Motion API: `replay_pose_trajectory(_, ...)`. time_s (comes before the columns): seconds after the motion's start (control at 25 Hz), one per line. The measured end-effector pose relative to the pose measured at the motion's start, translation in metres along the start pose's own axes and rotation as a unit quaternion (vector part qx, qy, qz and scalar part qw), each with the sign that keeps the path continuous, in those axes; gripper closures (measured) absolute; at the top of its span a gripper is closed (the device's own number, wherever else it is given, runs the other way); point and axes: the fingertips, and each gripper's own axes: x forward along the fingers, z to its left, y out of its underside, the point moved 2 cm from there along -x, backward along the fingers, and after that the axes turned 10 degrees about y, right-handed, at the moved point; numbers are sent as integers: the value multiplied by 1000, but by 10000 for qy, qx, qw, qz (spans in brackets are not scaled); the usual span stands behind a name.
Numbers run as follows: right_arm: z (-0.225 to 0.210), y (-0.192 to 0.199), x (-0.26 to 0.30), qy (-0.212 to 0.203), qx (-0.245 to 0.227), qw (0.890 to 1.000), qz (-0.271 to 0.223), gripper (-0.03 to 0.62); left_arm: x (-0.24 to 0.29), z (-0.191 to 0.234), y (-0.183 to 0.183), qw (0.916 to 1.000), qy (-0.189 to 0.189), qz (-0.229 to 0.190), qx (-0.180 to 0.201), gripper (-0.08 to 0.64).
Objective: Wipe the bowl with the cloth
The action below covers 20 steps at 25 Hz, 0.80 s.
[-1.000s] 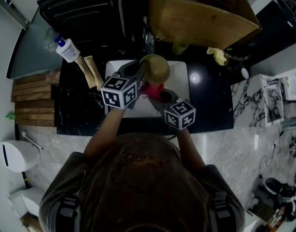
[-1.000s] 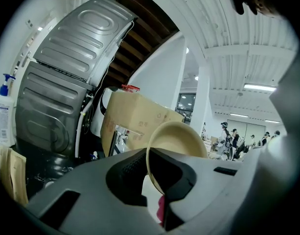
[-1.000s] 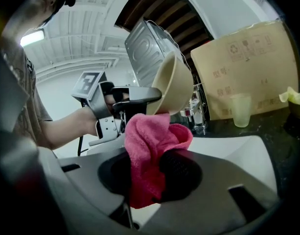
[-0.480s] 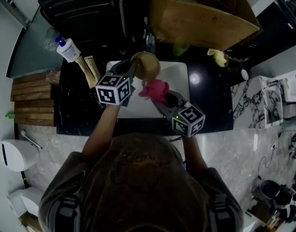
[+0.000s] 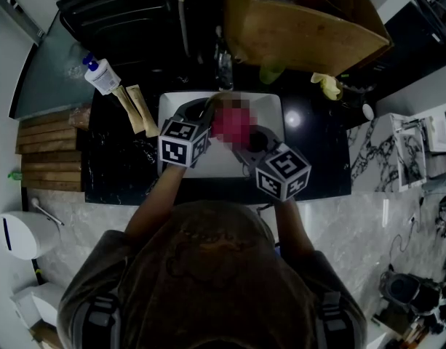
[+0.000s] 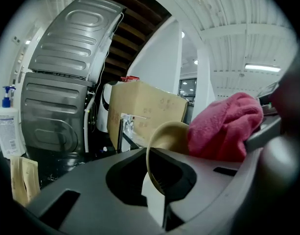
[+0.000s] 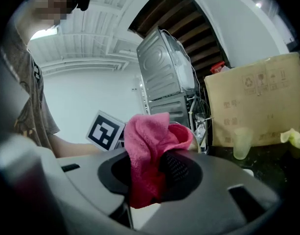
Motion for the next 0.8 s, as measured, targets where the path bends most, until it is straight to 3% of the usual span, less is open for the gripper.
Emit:
replay_pose_trajectory(0.24,-7,0,14,110,-228,9994,225,480,4,-21,-1,9993,204,50,309,542)
replay_pose_trajectory(0.8,-31,7,28,678,-344,9951,637,481,1,-32,-2,9945,84,244,1014,537)
